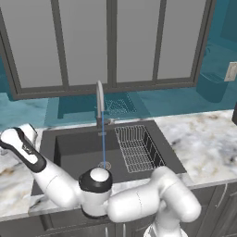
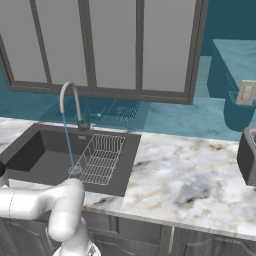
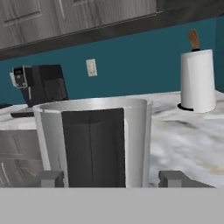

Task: Turn on the sink faucet and place the jug under the water for a few seconds to fill it up.

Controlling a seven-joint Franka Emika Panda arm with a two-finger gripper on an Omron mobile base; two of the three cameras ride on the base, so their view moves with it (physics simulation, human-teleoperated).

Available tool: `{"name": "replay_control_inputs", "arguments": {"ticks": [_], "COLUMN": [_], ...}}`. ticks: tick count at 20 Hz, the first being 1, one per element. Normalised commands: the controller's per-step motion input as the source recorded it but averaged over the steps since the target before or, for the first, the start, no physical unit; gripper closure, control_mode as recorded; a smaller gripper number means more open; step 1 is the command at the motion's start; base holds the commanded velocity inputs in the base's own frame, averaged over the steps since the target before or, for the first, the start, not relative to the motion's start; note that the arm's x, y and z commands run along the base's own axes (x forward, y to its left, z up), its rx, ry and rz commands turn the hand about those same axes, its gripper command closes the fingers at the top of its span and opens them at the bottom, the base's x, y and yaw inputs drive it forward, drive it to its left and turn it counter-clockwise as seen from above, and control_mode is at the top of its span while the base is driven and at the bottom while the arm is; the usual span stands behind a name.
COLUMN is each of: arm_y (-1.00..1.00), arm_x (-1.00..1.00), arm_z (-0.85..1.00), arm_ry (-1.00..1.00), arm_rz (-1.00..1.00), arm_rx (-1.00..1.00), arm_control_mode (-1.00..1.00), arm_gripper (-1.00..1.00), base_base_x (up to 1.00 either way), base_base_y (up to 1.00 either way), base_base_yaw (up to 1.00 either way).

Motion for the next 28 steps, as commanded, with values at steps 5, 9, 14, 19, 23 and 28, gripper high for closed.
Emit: {"name": "replay_control_inputs", "arguments": {"ticks": [5, 9, 14, 19, 23, 28], "arm_y": [0.02, -0.29, -0.33, -0.26, -0.26, -0.44], "arm_x": [-0.01, -0.54, -0.57, -0.64, -0.70, -0.52], "arm_z": [0.00, -0.10, -0.01, 0.18, 0.50, 0.63], "arm_ry": [0.00, -0.06, -0.19, -0.27, -0.34, -0.14], "arm_rz": [0.00, -0.18, -0.31, -0.38, -0.41, -0.41], "arm_rx": [0.00, 0.00, 0.00, 0.01, 0.10, 0.16], "arm_control_mode": [-1.00, -1.00, -1.00, -1.00, -1.00, -1.00], "arm_gripper": [1.00, 1.00, 1.00, 1.00, 1.00, 1.00], "base_base_x": [0.00, 0.00, 0.00, 0.00, 0.00, 0.00], "base_base_y": [0.00, 0.00, 0.00, 0.00, 0.00, 0.00], "base_base_yaw": [0.00, 0.00, 0.00, 0.00, 0.00, 0.00]}}
